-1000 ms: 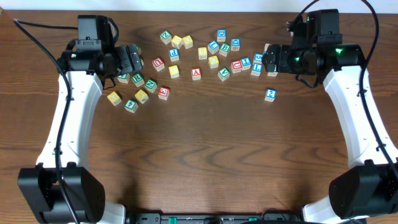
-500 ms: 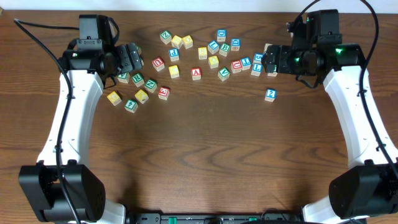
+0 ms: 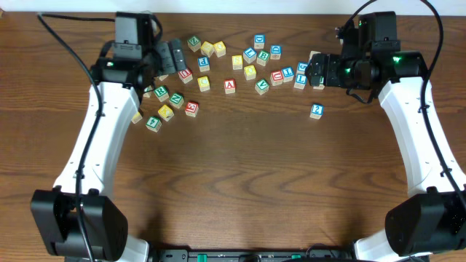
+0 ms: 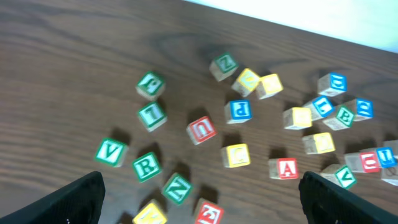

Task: Spell out CORL
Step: 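Move the left gripper over the yellow C block and lower it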

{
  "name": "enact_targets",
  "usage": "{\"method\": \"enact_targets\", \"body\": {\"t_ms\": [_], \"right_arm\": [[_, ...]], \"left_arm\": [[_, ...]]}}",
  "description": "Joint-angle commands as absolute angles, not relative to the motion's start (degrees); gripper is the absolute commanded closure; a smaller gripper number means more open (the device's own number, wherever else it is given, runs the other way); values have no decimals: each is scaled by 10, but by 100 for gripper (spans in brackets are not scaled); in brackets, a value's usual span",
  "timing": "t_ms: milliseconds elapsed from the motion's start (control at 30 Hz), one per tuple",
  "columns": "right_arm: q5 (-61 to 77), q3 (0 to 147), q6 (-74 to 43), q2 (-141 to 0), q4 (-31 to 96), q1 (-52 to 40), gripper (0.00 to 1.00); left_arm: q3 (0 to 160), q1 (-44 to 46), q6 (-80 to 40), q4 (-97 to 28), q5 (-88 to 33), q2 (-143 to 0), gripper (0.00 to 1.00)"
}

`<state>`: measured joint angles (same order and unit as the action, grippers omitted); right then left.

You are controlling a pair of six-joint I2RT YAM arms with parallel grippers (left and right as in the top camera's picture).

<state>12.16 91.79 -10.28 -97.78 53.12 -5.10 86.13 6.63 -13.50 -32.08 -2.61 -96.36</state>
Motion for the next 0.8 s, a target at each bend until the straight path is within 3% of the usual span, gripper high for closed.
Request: {"method": "enact_targets", "body": {"t_ms": [0,367,567,767], "right_arm": [[124,927,-107,-980,538,-54,1],[126,927,-107,-980,551,-54,1],[126,927,-107,-980,555,-54,1],[125,927,-107,-980,557,-54,1]], "left_arm": [[880,83,-134,-308,-18,-990,2],[905,153,-201,-261,16,-1106,4],[1006,182,-216,-359,85,-1191,4],[1023,178,-274,-382,82,-1238,15]]}}
